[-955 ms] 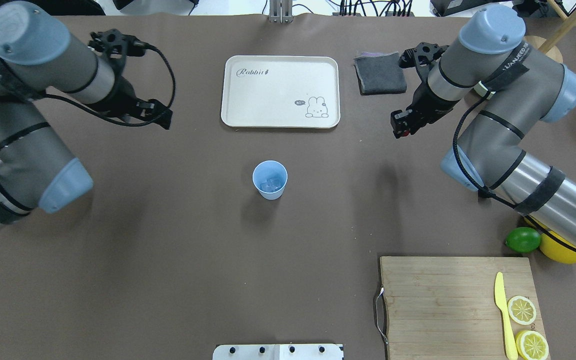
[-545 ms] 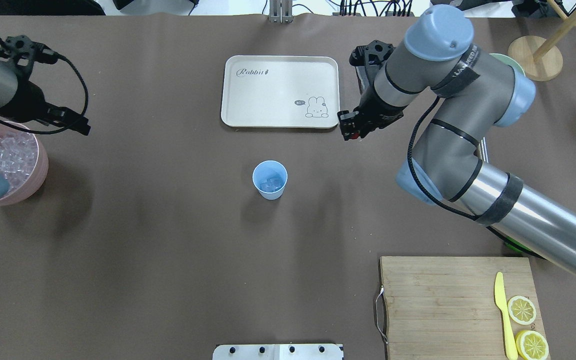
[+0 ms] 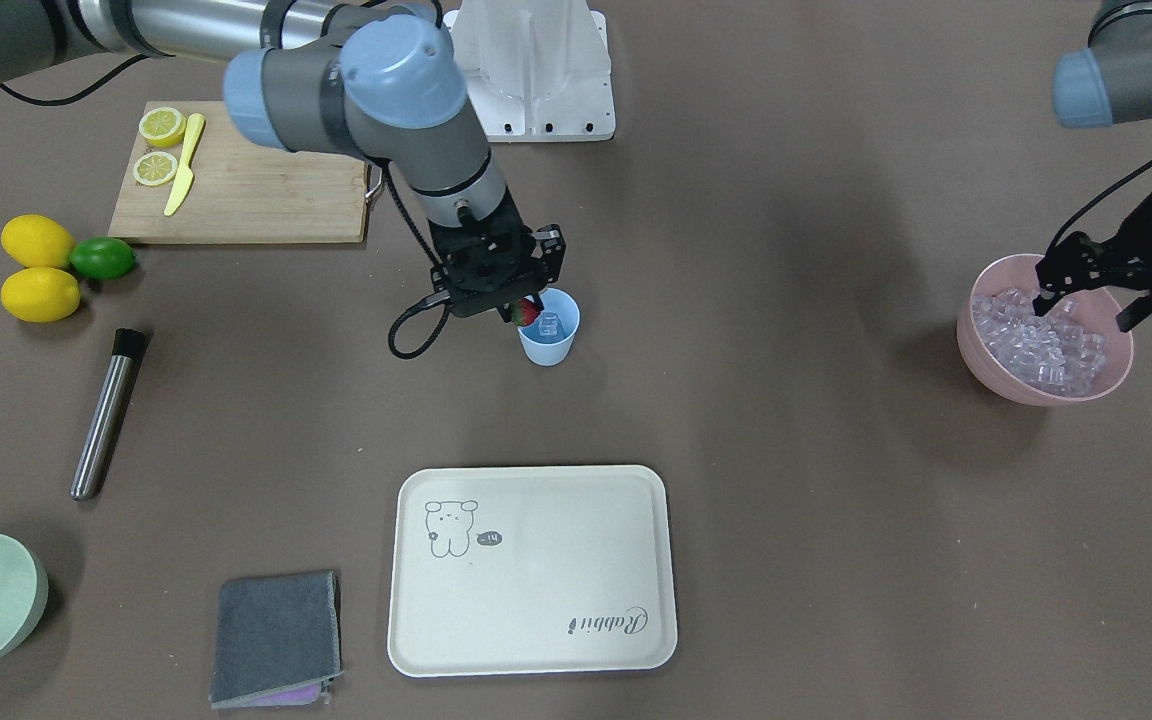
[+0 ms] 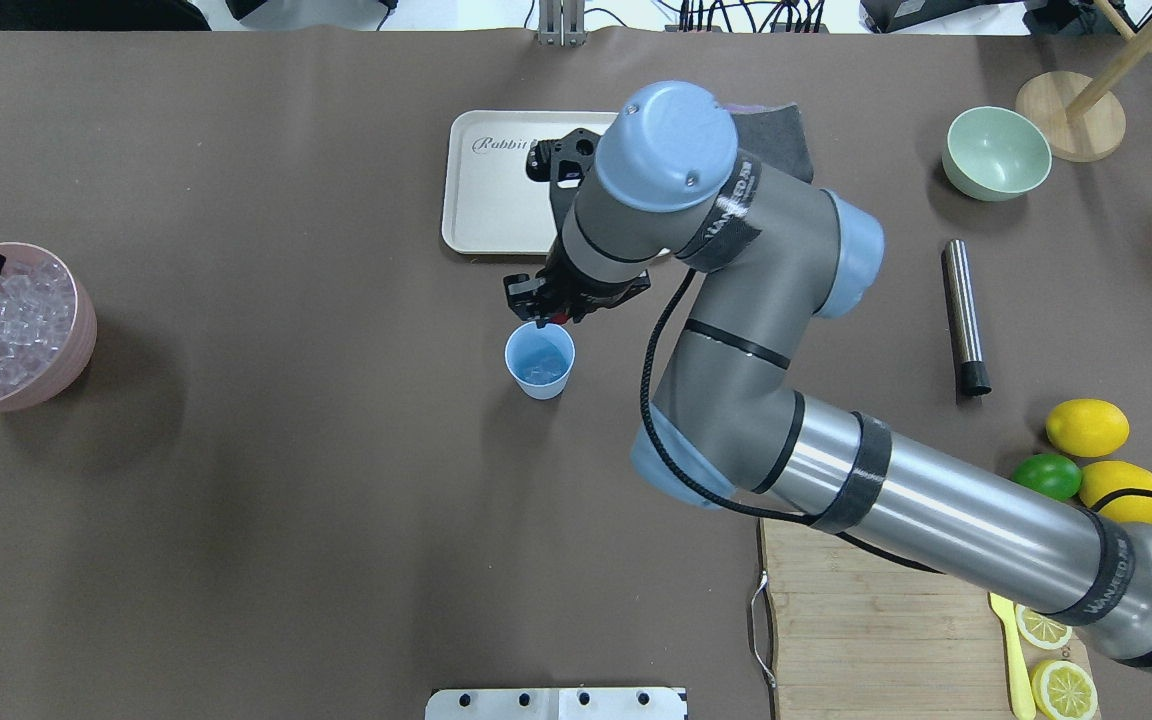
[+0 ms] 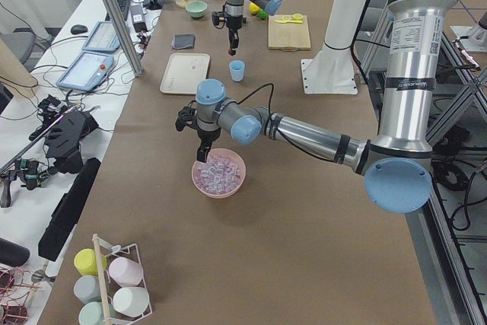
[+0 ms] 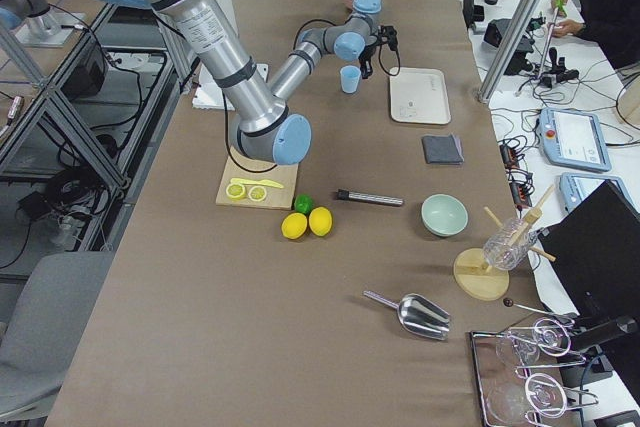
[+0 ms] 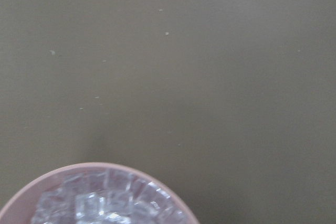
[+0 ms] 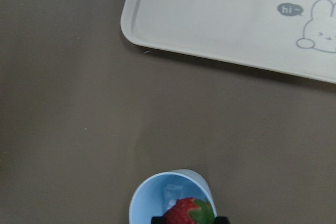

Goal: Mash ice and strawberries in cup
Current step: 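Lower the strawberry into the blue cup and open the right gripper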

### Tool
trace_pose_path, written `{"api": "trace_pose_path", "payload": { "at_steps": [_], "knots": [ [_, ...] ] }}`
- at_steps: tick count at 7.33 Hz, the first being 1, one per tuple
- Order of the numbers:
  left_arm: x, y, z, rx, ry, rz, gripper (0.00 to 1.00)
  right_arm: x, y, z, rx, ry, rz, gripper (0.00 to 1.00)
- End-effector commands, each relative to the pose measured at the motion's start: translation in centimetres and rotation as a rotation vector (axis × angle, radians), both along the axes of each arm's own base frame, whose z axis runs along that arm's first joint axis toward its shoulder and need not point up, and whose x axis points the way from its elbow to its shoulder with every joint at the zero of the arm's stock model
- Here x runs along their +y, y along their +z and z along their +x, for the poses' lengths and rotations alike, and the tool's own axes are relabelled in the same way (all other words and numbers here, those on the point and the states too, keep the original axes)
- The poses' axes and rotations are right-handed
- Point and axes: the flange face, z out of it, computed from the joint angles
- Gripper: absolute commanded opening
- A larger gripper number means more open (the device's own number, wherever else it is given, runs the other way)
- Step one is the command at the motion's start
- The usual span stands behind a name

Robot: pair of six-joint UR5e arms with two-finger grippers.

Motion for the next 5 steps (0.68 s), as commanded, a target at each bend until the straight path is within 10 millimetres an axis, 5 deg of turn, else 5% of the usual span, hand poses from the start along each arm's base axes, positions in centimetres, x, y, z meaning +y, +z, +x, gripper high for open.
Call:
{"api": "trace_pose_path", "payload": {
  "at_steps": [1,3,5],
  "knots": [
    [1.6,1.8,-3.4,-0.002,-0.023,-0.015,0.98,0.7,-1.8,-2.5,0.013,0.004,0.018,0.00],
    [3.4,1.7,-4.5,0.015,-0.030,-0.026,0.98,0.2,-0.3,-3.9,0.059,0.022,0.026,0.00],
    [3.3,1.5,-4.7,0.018,-0.038,-0.027,0.98,1.2,1.4,-4.1,0.088,0.013,-0.001,0.21]
  ]
}}
